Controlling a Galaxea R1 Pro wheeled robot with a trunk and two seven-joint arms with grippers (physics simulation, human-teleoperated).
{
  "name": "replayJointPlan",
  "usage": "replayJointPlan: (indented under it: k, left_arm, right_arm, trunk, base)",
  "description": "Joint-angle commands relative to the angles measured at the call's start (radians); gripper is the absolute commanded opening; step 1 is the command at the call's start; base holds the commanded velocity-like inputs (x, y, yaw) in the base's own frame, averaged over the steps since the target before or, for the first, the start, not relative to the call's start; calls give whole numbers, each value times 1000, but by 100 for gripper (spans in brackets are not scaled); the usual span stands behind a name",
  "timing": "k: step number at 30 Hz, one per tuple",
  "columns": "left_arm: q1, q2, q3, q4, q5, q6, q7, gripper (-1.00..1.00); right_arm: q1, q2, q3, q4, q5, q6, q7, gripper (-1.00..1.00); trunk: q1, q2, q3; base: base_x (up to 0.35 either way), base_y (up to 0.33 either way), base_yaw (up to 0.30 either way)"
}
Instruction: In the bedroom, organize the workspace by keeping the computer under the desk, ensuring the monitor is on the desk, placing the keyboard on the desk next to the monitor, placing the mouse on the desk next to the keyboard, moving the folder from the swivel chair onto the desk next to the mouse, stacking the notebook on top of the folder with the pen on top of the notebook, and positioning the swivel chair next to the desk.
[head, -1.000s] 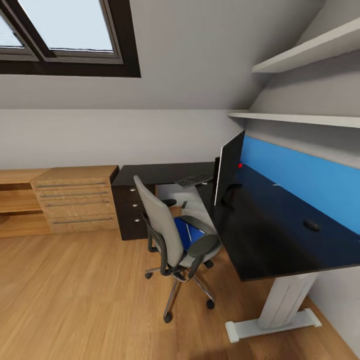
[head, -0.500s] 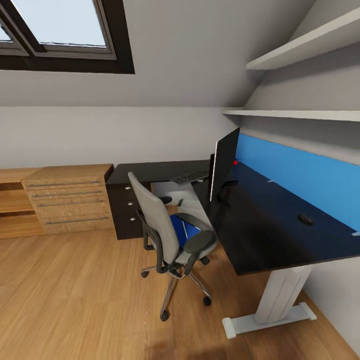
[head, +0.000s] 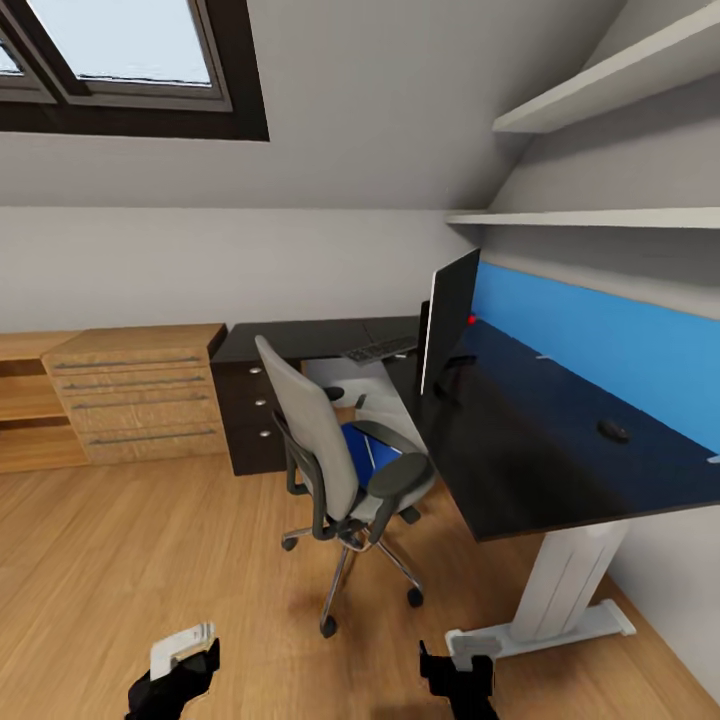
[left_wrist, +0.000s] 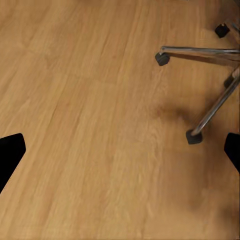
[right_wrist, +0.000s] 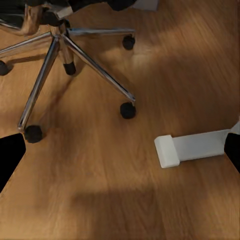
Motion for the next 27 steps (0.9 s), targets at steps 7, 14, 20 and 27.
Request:
replayJointPlan:
  k: [7, 14, 20, 27]
  left_arm:
    - [0, -4, -1, -241, 12, 157, 9, 100]
    - [0, -6, -6, -292, 12, 180, 6, 100]
    - [-1, -62, -46, -333, 7, 186, 4, 100]
    - [0, -42, -49, -358, 9, 186, 4, 100]
  right_arm:
    - [-241, 2, -1, 117, -106, 106, -13, 100]
    - [-397, 3, -1, 218, -162, 131, -14, 100]
    - [-420, 24, 1, 233, -168, 136, -16, 100]
    - [-420, 40, -3, 232, -199, 133, -15, 100]
  trunk:
    - [27, -50, -23]
    - [54, -99, -45]
    - [77, -141, -64]
    - [104, -190, -86]
  base:
    - [0, 0, 0]
    - [0, 0, 0]
    - [0, 0, 0]
    - [0, 0, 0]
